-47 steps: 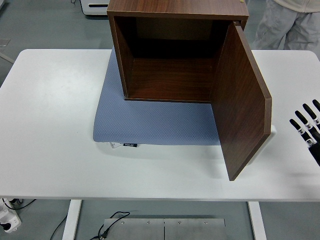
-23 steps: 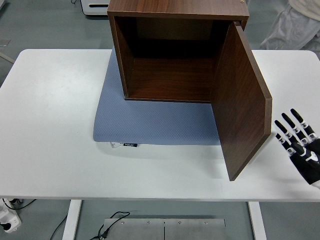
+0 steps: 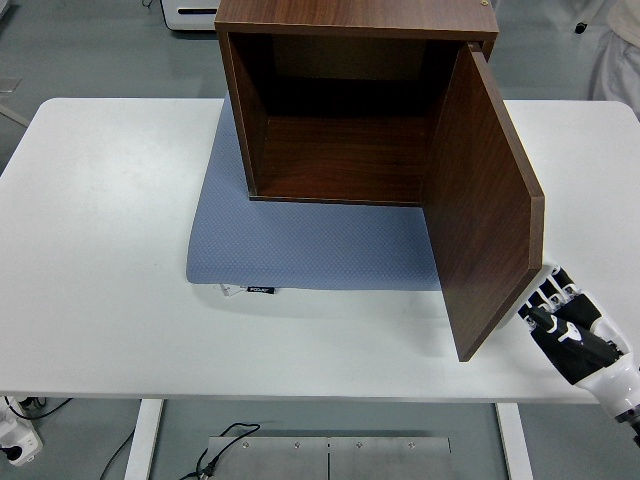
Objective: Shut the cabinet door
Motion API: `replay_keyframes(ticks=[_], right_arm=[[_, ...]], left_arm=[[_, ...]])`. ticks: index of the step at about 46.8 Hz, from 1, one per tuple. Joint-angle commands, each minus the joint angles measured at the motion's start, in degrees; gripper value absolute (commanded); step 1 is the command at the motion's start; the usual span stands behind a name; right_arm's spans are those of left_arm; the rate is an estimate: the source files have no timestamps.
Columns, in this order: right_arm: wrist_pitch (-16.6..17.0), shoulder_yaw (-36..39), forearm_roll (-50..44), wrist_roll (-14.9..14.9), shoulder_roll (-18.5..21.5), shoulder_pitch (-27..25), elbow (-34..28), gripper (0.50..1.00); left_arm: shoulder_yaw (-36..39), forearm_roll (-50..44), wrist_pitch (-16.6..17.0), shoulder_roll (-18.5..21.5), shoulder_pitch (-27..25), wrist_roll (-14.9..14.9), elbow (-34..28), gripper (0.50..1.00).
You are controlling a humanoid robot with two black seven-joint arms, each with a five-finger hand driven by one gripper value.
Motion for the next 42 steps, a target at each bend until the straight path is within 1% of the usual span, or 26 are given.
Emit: replay_keyframes(ticks=[1,30,42], right_arm=[[0.0,-0.6,-0.5,0.0,0.4,0.1,0.0,1.000],[0.0,-5.7,-3.0,-0.2,2.0,1.6,-0.4,1.000],[0.0,-7.7,-3.2,-0.4,1.9,4.1,-1.2,1.000]], left_arm=[[0.0,0.0,0.0,0.0,0.0,0.0,0.0,1.000],[0.0,0.0,0.0,0.0,0.0,0.0,0.0,1.000],[0.0,0.0,0.0,0.0,0.0,0.0,0.0,1.000]])
